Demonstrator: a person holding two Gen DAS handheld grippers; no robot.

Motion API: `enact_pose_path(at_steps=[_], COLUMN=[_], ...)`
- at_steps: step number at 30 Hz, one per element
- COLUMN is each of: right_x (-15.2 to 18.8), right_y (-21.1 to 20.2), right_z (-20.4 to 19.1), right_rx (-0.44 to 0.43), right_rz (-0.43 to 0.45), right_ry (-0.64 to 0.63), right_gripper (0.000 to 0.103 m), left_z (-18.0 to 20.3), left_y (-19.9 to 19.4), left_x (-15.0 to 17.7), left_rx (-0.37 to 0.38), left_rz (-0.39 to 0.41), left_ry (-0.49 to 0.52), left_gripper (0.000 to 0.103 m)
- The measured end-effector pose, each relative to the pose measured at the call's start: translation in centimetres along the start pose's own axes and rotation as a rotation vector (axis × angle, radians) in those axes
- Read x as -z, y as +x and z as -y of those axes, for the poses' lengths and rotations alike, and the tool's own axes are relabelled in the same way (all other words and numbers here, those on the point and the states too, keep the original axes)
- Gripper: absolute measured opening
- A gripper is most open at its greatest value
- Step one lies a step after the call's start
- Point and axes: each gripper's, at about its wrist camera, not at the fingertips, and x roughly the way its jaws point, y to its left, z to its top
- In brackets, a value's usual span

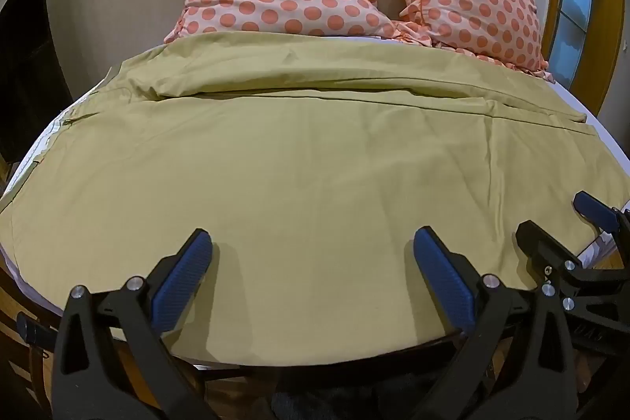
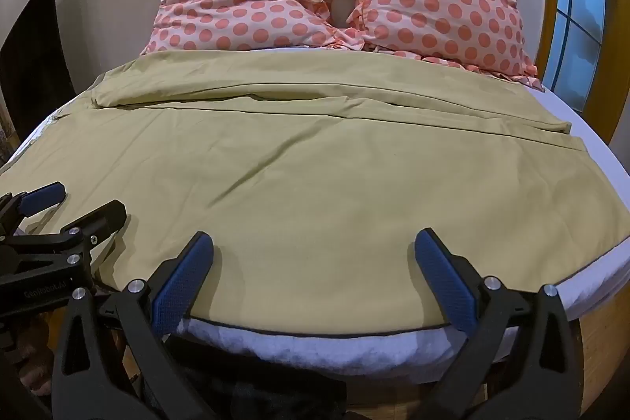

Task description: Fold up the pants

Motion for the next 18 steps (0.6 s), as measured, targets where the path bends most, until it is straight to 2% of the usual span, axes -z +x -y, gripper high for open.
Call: enact_pose_path(at_steps=[18], right_x=[0.00], right_y=[-0.01], right_z=[0.00], right_rx=[0.000], right_rz=[0.003], right_ry=[0.001], right_gripper=[0.102], left_z=[0.01], left_y=[0.00], left_x=[0.01], left_rx=[0.000], left_rz=[0.002], left_ry=[0.002], left_gripper=[0.101])
